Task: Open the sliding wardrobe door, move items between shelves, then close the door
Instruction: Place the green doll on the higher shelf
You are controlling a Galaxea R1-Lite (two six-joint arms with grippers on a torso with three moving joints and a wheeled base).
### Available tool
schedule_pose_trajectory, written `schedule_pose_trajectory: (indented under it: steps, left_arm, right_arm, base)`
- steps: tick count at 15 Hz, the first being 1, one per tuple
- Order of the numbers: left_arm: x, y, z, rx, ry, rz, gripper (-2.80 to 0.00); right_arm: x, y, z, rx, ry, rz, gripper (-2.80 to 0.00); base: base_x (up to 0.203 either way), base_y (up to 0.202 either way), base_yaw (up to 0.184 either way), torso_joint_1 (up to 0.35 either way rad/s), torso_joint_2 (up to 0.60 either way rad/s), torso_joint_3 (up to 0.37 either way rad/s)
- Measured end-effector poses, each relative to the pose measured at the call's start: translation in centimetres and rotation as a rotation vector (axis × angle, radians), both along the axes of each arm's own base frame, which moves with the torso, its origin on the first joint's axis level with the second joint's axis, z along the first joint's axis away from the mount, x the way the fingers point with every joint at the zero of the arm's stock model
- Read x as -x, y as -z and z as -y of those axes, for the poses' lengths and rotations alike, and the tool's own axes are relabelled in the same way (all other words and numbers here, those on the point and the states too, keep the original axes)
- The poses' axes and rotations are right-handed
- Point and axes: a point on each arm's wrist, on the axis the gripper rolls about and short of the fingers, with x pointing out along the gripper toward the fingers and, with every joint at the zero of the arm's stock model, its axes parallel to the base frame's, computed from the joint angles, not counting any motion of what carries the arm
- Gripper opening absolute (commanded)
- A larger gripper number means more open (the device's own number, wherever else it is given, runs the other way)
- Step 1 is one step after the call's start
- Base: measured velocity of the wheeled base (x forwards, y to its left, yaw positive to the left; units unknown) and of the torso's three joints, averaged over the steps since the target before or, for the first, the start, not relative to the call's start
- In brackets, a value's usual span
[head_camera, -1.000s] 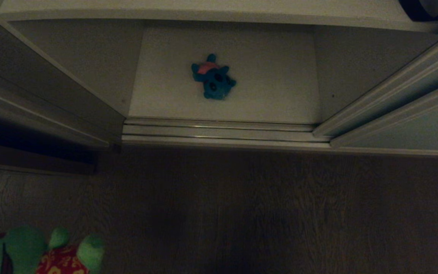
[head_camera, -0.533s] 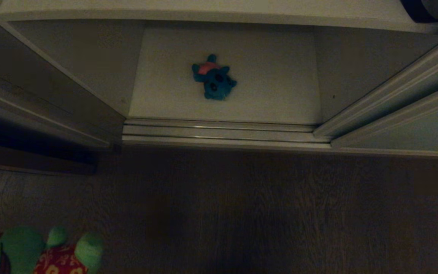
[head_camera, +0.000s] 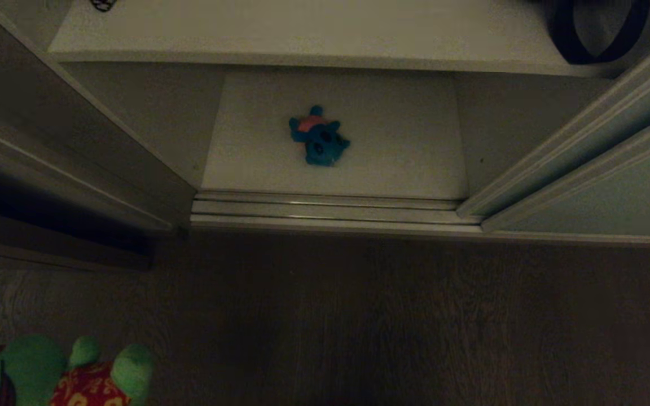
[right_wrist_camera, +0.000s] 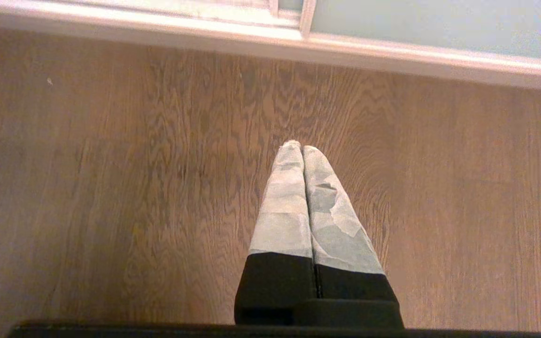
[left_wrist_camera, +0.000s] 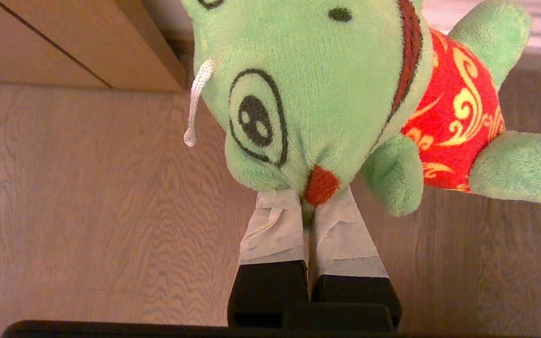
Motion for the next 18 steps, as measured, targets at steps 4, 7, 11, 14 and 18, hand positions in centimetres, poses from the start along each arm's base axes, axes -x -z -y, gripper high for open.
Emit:
schedule_pose_trajectory:
  steps: [4,7,11,14,18]
  left_arm:
    - [-0.01,0.0,0.0,0.004,0.001,0.0,-2.8]
    - [-0.01,0.0,0.0,0.004,0.001,0.0,-2.8]
    - [-0.01,0.0,0.0,0.003,0.001,0.0,-2.8]
    - [-0.01,0.01,0.0,0.003,0.001,0.0,-2.8]
    - [-0.01,0.0,0.0,0.004,0.001,0.0,-2.8]
  right_arm:
    - [0.0,0.0,0.0,0.0,0.0,0.0,-2.8]
    - [0.0,0.0,0.0,0.0,0.0,0.0,-2.8]
    - [0.0,0.0,0.0,0.0,0.0,0.0,-2.8]
    - [0.0,0.0,0.0,0.0,0.0,0.0,-2.8]
    - [0.0,0.0,0.0,0.0,0.0,0.0,-2.8]
  base:
    - [0.0,0.0,0.0,0.002,0.0,0.203]
    - [0.0,0.0,0.0,0.002,0.0,0.199]
    - [0.0,0.0,0.0,0.003,0.01,0.208]
    - [0.0,0.0,0.0,0.004,0.0,0.197]
    - [0.0,0.0,0.0,0.007,0.0,0.203]
